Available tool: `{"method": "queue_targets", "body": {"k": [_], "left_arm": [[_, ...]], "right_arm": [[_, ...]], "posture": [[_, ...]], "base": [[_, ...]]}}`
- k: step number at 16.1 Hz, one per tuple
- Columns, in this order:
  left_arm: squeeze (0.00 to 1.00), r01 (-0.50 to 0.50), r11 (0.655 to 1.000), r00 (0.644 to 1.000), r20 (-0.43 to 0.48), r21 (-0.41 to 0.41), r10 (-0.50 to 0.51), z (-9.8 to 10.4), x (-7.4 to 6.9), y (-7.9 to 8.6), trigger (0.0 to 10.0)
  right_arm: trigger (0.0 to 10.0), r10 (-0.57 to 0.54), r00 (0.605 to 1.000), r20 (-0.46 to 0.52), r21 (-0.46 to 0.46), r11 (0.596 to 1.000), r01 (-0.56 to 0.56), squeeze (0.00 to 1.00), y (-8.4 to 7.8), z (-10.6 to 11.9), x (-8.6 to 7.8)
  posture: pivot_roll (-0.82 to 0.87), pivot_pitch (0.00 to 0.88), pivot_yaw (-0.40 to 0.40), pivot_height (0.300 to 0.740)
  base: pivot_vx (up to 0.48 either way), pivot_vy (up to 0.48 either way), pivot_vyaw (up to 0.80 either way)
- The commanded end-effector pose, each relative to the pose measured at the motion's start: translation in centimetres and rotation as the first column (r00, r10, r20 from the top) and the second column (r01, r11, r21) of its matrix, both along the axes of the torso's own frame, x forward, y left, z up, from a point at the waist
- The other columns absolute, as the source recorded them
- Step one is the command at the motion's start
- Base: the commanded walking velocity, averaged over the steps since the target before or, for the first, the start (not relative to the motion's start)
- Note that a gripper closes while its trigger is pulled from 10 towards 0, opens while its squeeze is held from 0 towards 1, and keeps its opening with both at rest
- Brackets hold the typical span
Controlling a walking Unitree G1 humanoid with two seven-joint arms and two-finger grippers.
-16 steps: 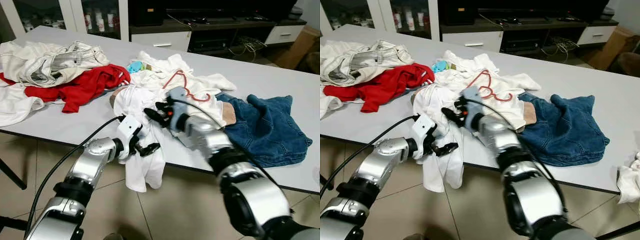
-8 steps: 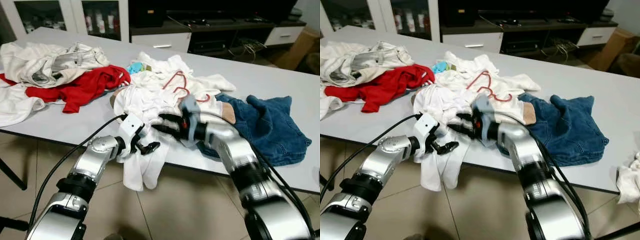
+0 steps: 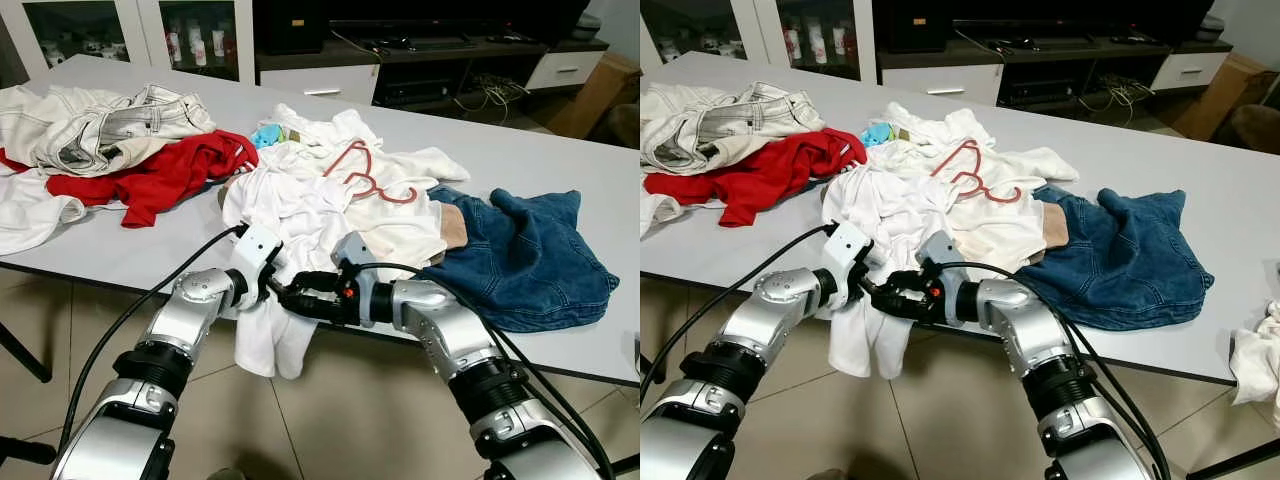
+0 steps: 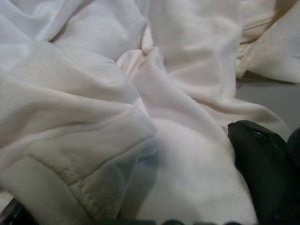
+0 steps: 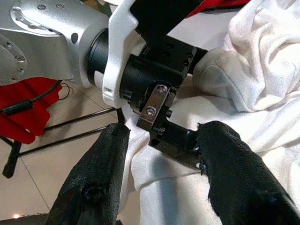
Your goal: Hang hanger
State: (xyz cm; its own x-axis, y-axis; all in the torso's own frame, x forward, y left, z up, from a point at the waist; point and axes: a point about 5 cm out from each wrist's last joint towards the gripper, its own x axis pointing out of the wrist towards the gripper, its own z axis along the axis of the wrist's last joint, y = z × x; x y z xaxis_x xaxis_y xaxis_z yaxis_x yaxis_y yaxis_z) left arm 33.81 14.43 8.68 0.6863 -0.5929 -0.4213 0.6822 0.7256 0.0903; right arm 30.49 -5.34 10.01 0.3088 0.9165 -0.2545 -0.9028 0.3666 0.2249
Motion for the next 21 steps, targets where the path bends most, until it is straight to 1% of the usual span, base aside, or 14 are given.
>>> {"method": "queue_targets", "body": {"k": [1,4,5,8,10,11,15,17,19,20,21], "left_arm": [[0.00,-0.045,0.998,0.998,-0.044,0.033,0.047,-0.8,0.0,0.6,10.0],[0.00,-0.085,0.996,0.996,-0.023,0.031,0.085,-0.6,0.3,1.1,10.0],[0.00,-0.119,0.992,0.993,-0.005,0.030,0.119,-0.4,0.6,1.4,10.0],[0.00,-0.147,0.989,0.989,0.015,0.030,0.147,-0.1,0.9,1.8,10.0],[0.00,-0.157,0.987,0.987,0.023,0.018,0.156,0.1,1.1,1.8,10.0],[0.00,-0.159,0.987,0.987,0.025,0.015,0.158,0.2,1.2,1.7,10.0],[0.00,-0.156,0.988,0.987,0.029,0.010,0.155,0.2,1.2,1.5,10.0],[0.00,-0.149,0.988,0.987,0.061,-0.046,0.151,1.0,1.4,1.3,10.0],[0.00,-0.130,0.988,0.986,0.091,-0.087,0.138,1.8,1.6,1.1,10.0],[0.00,-0.092,0.983,0.986,0.123,-0.160,0.112,3.2,1.7,0.8,10.0],[0.00,-0.044,0.981,0.987,0.142,-0.190,0.072,4.0,1.5,0.5,10.0]], "right_arm": [[10.0,0.010,1.000,-0.026,-0.066,0.998,-0.012,0.00,-0.1,-0.7,-0.2],[10.0,0.032,0.998,-0.056,-0.130,0.991,-0.039,0.00,-0.6,-1.9,-0.8],[10.0,0.037,0.997,-0.062,-0.147,0.988,-0.045,0.00,-0.8,-2.2,-1.0],[10.0,0.048,0.997,-0.068,-0.149,0.987,-0.058,0.00,-1.1,-2.2,-1.0],[10.0,-0.005,0.998,-0.059,-0.158,0.987,-0.005,0.00,-1.2,-2.4,-0.6],[10.0,-0.028,0.998,-0.059,-0.147,0.989,0.019,0.00,-1.0,-2.4,-0.4],[10.0,-0.062,0.997,-0.055,-0.156,0.986,0.053,0.00,-0.5,-2.7,0.0],[10.0,-0.170,0.985,-0.022,-0.215,0.963,0.161,0.00,-0.7,-3.1,1.1],[10.0,-0.219,0.976,-0.004,-0.233,0.949,0.212,0.00,-1.0,-3.1,1.6],[10.0,-0.277,0.960,0.029,-0.259,0.926,0.275,0.00,-1.3,-3.2,2.2],[10.0,-0.297,0.954,0.045,-0.262,0.918,0.298,0.00,-1.3,-3.1,2.4]], "posture": [[0.03,0.000,-0.077,0.740],[0.04,0.000,-0.082,0.740],[0.04,0.000,-0.082,0.740],[0.04,0.000,-0.082,0.740],[0.04,0.000,-0.082,0.740],[0.04,0.000,-0.082,0.740],[0.04,0.000,-0.082,0.740],[0.04,0.000,-0.083,0.740],[0.04,0.000,-0.083,0.740],[0.05,0.000,-0.084,0.740],[0.05,0.000,-0.084,0.740]], "base": [[0.000,0.000,0.00],[0.000,0.000,0.00],[0.000,0.000,0.00],[0.000,0.000,0.00],[0.000,0.000,0.00],[0.000,0.000,0.00],[0.000,0.000,0.00],[0.000,0.000,0.00],[0.000,0.000,0.00],[0.000,0.000,0.00],[0.000,0.000,0.00]]}}
